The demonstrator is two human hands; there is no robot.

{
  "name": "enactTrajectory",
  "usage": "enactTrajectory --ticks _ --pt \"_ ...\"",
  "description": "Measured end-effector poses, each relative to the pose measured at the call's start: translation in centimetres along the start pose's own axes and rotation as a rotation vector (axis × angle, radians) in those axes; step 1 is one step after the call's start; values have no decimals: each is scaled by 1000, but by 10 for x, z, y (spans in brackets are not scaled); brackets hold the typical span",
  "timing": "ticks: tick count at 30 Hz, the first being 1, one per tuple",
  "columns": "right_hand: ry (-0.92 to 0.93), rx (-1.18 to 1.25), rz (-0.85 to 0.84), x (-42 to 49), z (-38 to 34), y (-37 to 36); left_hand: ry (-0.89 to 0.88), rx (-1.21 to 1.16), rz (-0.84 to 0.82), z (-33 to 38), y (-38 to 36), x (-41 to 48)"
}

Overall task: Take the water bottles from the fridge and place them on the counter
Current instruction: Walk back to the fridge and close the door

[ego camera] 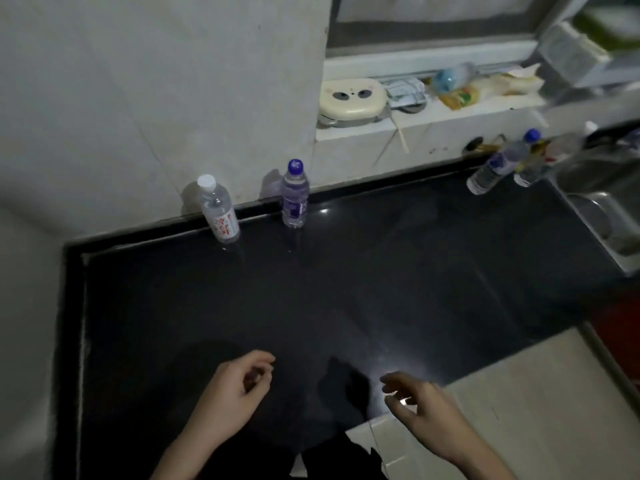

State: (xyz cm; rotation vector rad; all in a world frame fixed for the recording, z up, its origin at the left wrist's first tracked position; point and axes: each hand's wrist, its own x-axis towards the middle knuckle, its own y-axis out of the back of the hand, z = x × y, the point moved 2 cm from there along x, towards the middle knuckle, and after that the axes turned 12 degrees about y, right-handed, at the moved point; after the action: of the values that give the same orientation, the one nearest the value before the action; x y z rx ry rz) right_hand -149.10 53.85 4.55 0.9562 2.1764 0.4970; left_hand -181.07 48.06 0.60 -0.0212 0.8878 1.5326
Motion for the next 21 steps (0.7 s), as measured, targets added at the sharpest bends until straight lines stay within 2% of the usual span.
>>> enactTrajectory --ticks 4,9,18,21 --pt "-121 8 127 -58 10 -20 -136 182 -142 28 9 22" --pt "-325 234 468 -133 28 -63 -258 337 -253 62 -5 40" --pt "-638 469 807 -263 70 -132 -371 374 -474 123 -109 5" --pt "-750 528 890 -301 91 -151 -398 461 -571 147 -148 -9"
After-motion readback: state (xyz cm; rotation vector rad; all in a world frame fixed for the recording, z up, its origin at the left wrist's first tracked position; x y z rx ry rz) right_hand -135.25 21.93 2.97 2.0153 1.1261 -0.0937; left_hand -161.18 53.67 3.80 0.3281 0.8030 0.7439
